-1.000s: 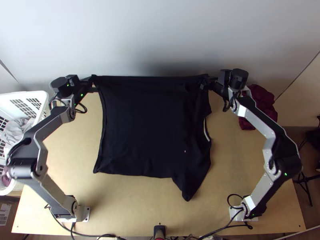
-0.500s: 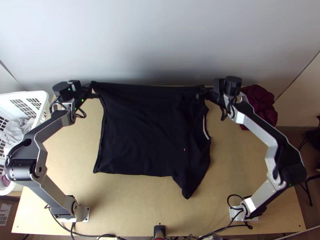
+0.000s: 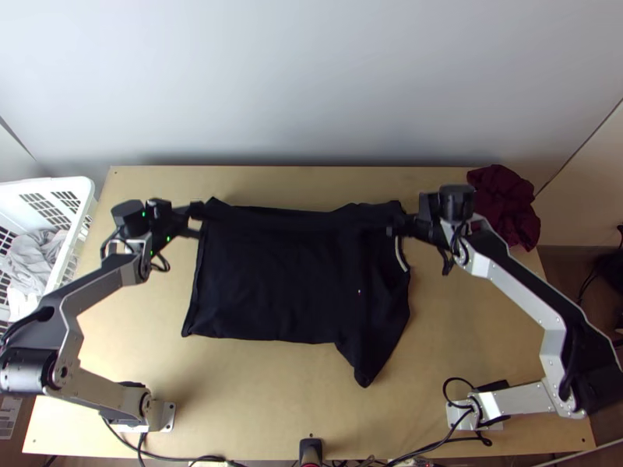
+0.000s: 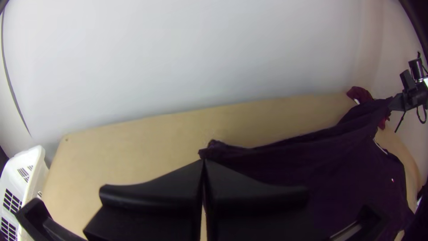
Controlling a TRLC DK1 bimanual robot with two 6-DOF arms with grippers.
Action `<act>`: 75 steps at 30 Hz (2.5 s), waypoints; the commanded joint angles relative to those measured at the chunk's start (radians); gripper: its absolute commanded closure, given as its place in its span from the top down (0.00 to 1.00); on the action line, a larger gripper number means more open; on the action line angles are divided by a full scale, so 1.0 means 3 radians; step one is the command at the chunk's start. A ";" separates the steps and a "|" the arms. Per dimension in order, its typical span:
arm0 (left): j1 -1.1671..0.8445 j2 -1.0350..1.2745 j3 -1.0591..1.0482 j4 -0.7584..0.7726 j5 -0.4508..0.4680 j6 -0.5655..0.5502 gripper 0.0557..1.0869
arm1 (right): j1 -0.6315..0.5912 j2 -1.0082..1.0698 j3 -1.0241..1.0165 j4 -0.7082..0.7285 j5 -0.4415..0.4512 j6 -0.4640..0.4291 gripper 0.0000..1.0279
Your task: Fold the t-shirt
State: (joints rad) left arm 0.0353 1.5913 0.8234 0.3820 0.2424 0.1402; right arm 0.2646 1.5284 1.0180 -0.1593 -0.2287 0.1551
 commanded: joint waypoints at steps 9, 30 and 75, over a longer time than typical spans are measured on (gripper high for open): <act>-0.0020 -0.0585 -0.0705 -0.0368 0.0077 0.0182 0.03 | 0.0192 -0.0252 -0.0739 -0.0333 -0.0092 -0.0159 0.03; 0.0235 -0.2553 -0.0643 -0.3068 0.0445 0.0131 0.94 | 0.0166 -0.2027 -0.0647 -0.1796 -0.0475 0.0296 0.96; 0.0077 -0.1802 -0.1073 -0.2189 0.0460 0.0371 0.94 | 0.2672 -0.1766 -0.1568 -0.1606 0.0118 -0.0670 0.96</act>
State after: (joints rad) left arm 0.0608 1.0157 0.5236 -0.3023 0.3840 0.2325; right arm 0.9901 0.9356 0.5812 -0.7052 -0.2554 -0.0250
